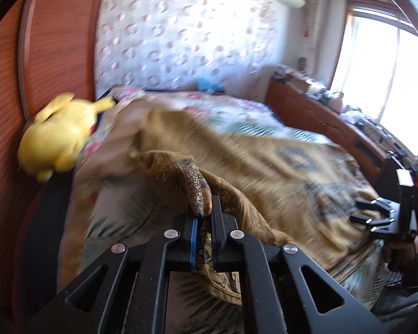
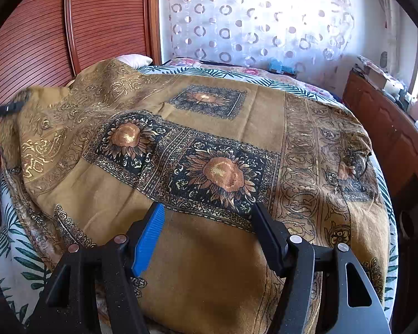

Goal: Fold small clothes

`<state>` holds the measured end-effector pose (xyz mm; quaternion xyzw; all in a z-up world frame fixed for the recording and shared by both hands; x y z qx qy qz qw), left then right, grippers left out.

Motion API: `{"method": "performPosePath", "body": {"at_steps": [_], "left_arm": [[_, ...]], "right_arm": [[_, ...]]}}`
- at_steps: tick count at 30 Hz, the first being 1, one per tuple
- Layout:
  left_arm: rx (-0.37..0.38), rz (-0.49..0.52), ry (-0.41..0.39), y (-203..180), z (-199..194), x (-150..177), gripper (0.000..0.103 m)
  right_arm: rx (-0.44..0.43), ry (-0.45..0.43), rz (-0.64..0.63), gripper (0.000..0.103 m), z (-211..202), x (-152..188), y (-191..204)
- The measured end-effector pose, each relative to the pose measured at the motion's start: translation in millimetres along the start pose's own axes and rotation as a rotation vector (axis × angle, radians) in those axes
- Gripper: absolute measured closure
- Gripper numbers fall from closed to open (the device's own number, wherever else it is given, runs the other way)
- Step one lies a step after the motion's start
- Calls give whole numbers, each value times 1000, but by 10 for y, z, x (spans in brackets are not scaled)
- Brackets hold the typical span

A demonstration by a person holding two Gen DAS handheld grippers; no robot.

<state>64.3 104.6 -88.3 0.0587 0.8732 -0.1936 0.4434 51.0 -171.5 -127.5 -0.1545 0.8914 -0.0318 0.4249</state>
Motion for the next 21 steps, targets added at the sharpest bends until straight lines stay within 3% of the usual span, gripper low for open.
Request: {"method": "performPosePath", "body": {"at_steps": [10,16,21], "left_arm": [[223,187,-30,-1063,490,-646,96],[341,278,5,-1712,728,-828,96],[345,314,67,-1921,868,-731,95]], "right_arm": [[31,-38,61,38,-219,-35,-387],[54,-76,102,38,-427,-45,-629],[51,-93,130,38,-515,-40,-737]]}}
Point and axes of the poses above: each gripper's, at about its wrist camera, not at the fingertips, and z roughly the way its jaws point, y to its left, x to its underside, the point moved 7 cm from there along z, roughly the way its jaws point, and after that the axes turned 10 degrees about x, right-handed, at the moved point
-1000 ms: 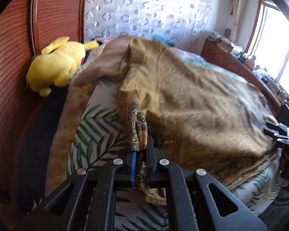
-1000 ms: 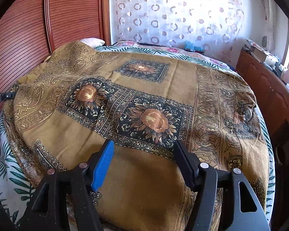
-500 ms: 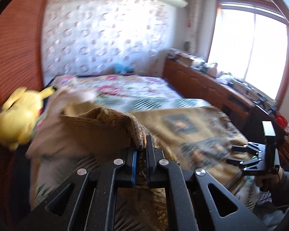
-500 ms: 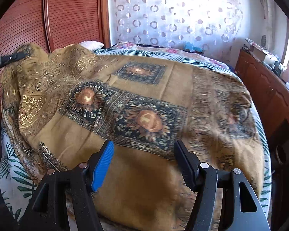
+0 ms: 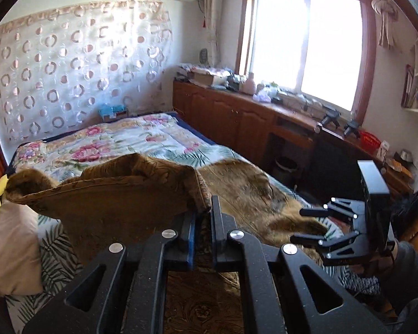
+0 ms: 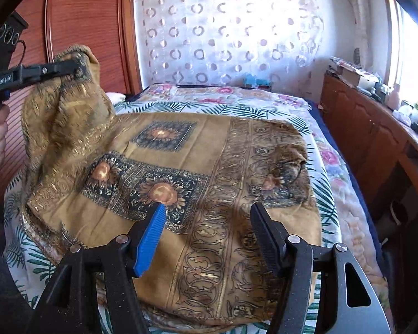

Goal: Fold small clothes

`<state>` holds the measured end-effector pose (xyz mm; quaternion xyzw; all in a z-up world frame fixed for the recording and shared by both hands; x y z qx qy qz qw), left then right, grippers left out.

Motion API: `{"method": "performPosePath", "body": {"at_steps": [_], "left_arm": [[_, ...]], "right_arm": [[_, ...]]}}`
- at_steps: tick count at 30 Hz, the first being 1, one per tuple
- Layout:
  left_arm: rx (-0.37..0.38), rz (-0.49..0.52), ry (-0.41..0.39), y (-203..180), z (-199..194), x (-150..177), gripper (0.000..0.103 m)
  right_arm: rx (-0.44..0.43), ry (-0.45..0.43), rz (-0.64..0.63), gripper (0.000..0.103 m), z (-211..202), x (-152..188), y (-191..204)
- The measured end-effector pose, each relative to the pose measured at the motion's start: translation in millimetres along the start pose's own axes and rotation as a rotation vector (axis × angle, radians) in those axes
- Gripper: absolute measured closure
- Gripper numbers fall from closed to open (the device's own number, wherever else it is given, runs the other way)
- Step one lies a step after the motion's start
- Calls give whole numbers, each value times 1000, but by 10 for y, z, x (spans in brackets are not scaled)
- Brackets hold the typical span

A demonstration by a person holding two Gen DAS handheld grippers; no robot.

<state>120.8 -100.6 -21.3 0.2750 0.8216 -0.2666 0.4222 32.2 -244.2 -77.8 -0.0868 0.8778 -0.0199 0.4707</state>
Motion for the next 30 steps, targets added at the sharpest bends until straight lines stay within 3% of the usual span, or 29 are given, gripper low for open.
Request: {"method": "performPosePath", "body": {"at_steps": [2,4,8,10,12,21,30], "left_arm": [[-21,4,26,12,38,87,86],[-21,-6,32,33,37,146,71],[-28,-37,33,140,-23,205,55],[-61,-37,26,211,-73,239,34],[-81,-44,15,263,-117,285,23],[-191,-115,21,610,-262,592,23],[-228,-145,21,751,-334,801,23]], "right_arm": [[-7,3,1,38,3,24,5],[-17,11,-5,38,36,47,6],[-36,15,-6,38,87,15,77],[-47,15,-11,38,110,-26,142],[-56,11,-26,38,136,-83,218],[-92,1,-62,38,364,-332,473],[-175,-9,-92,38,499,-518,826]]}}
Point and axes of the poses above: each gripper's, at about its wrist camera, not at the fingertips, and z roughly the way its jaws point, y to its left, x to its underside, the point moved 7 cm from there along z, roughly the way its jaws point, and after that the axes turned 10 degrees about x, right-handed, at the moved point
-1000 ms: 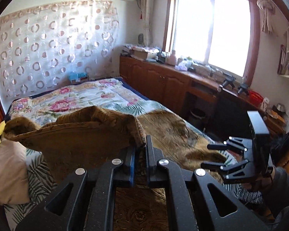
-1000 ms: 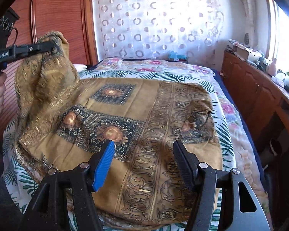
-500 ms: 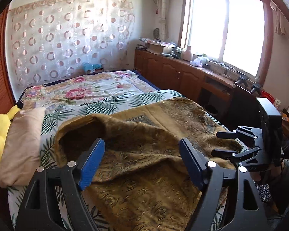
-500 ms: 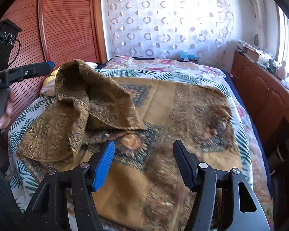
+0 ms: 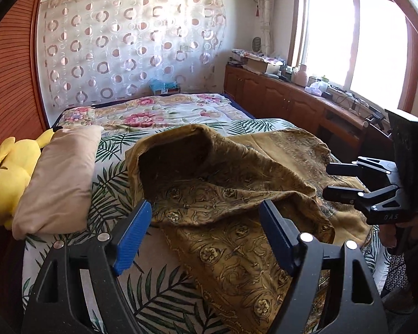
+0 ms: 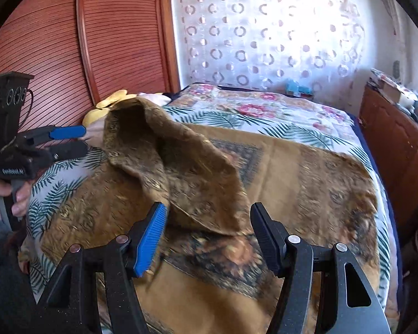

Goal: Fold small clothes

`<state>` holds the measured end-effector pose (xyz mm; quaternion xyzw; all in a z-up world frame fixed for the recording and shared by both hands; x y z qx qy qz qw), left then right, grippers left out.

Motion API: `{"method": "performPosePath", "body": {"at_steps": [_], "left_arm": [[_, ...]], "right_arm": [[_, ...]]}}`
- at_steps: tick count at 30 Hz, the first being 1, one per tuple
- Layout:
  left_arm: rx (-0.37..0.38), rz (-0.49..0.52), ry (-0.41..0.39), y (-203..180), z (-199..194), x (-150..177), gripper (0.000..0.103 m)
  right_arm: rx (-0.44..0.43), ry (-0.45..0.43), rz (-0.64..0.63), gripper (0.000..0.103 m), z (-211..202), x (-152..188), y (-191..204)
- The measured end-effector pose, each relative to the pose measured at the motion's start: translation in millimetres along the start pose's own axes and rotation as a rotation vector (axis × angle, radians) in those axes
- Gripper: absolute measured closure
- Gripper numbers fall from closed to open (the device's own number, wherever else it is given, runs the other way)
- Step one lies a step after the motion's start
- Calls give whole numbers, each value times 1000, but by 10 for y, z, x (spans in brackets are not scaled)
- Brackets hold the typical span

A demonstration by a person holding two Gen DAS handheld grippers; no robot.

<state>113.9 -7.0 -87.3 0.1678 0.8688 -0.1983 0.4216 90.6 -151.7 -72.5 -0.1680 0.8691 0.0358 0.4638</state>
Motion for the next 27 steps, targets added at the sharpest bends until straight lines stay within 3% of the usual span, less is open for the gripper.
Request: {"method": "performPosePath", "body": {"at_steps": [6,14,20,24,26,27], "left_arm": [[-6,-25,-9,102,-34,29,23],[-2,-35,-10,159,-64,76,23],[10,-40,6,149,-21,122,23],[14,-34,12,112,-1,118,23],[15,-32,11,104,-6,117,23],[16,-33,10,100,-6,115,23]], "right_arm": [[-30,13,-55,38,171,-76,195],[106,145,-106,32,784,-33,-33],[42,208,-38,29,1045,-18,-104],[20,200,-31,29,1080,-44,-100],[3,187,-49,41,1069,-48,-52],[-17,185,-61,55,985,-9,-17]]}}
Point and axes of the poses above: each gripper's, at about its wrist camera, not at the fingertips, and z roughly the way its jaws point, y to its left, x to its underside, the point moved 7 cm from there along z, roughly the way its jaws point, and after that the axes turned 10 degrees about x, right-handed, at the moved point
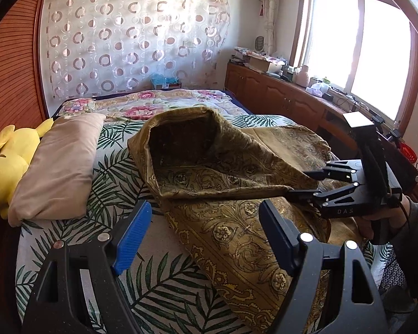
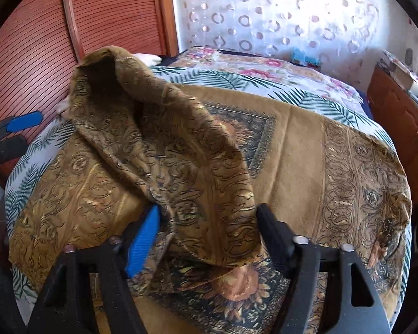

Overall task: Fold small clothes
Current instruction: 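Grasp the folded shirt edge with the right gripper and fold it over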

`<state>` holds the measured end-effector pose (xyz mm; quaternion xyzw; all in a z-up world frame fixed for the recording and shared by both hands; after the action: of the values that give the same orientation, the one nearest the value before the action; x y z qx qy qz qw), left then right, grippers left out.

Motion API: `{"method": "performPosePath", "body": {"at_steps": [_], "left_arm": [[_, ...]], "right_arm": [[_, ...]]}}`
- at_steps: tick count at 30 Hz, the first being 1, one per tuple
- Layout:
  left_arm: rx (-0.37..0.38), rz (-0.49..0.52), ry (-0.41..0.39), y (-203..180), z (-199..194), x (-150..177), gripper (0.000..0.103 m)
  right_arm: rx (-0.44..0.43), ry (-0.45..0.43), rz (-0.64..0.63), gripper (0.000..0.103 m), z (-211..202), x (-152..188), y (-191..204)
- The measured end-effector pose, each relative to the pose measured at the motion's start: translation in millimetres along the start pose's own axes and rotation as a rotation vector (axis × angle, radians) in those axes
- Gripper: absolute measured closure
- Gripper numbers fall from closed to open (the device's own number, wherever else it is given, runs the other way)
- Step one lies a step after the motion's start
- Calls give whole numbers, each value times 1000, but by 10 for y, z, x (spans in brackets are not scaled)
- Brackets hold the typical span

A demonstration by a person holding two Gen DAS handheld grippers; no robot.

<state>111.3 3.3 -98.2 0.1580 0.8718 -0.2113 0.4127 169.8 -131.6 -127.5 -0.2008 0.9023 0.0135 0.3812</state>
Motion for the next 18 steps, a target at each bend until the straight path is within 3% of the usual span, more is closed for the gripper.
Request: {"method": "performPosePath", "body": {"at_steps": [1,3,4,12,18], "left_arm": [[1,-1,-1,0,0,1,23],[0,-3,0,10,1,6,23],[0,-3,1,11,3,11,23],[4,2,-13,-42,-31,-8,23],[16,17,-25,-119,-38,-46,23]], "right_arm": [[-20,0,-20,74,-42,38,53],[-49,-9,-74,93,-79,52,175],[-44,-13,-89,97,-86,54,172],[-85,-147,26,100,-609,54,-109],[-27,-171,88,100,-970,342,-451]]}}
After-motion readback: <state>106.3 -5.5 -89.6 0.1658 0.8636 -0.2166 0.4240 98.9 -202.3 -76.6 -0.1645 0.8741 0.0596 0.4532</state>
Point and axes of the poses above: each gripper's, at about its wrist camera, not at the fingertips, and z roughly the way its jaws point, y to its left, x to its underside, the point moved 7 cm from there along z, roughly the way its jaws point, and after that the axes turned 10 degrees about x, right-handed, at the moved point
